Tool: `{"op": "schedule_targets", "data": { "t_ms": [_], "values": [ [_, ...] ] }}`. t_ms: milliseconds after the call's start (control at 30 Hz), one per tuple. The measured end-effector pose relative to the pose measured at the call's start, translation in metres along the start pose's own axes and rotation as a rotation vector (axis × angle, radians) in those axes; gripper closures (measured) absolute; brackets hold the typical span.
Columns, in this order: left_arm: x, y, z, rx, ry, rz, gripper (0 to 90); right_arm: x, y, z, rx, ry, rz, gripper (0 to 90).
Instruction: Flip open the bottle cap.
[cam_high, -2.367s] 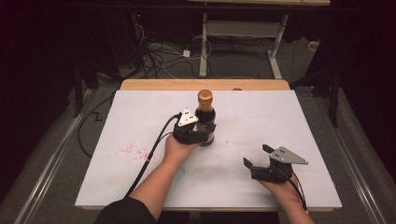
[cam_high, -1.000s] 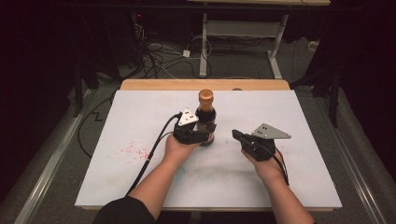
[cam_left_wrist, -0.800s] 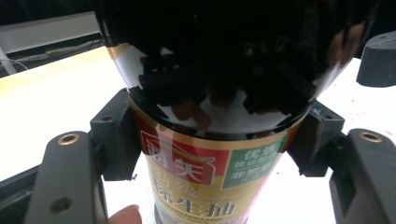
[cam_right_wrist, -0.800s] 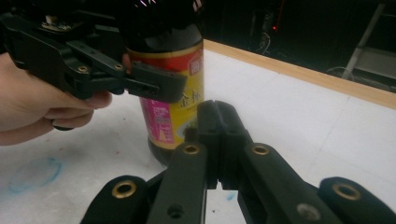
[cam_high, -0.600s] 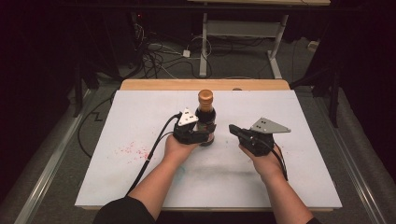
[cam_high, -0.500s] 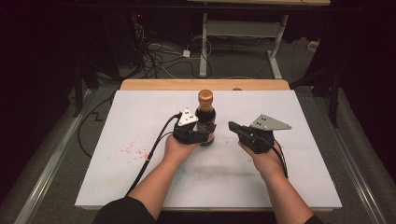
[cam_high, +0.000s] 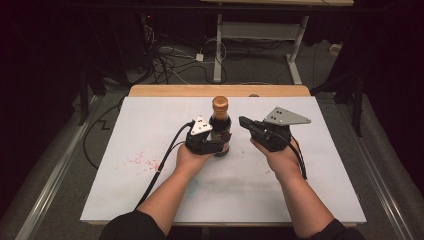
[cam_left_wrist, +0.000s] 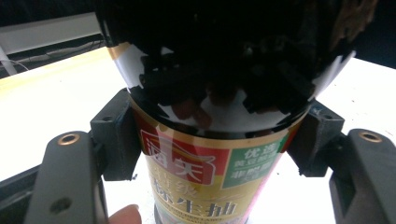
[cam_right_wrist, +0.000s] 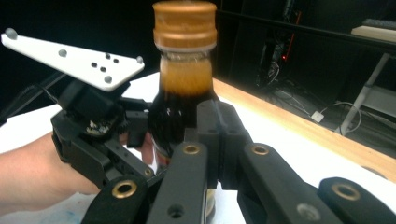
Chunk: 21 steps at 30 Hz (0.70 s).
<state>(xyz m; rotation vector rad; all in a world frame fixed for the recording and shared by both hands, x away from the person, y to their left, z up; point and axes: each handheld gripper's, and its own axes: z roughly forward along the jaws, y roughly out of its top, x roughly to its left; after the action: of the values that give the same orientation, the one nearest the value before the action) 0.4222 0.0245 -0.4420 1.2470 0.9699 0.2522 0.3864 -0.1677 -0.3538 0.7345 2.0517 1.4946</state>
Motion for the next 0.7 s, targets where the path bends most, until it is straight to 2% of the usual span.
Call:
{"op": "schedule_targets", "data": {
  "t_ms": [267,700],
  "values": [
    [-0.001,0.0,-0.001,0.004,0.005,0.004,28.6,0.001,0.013,0.005,0.005,0.007,-0.014,90.0],
    [-0.001,0.0,-0.001,0.005,0.004,0.007,28.7,0.004,0.032,0.018,0.031,0.034,-0.006,90.0]
  ]
}}
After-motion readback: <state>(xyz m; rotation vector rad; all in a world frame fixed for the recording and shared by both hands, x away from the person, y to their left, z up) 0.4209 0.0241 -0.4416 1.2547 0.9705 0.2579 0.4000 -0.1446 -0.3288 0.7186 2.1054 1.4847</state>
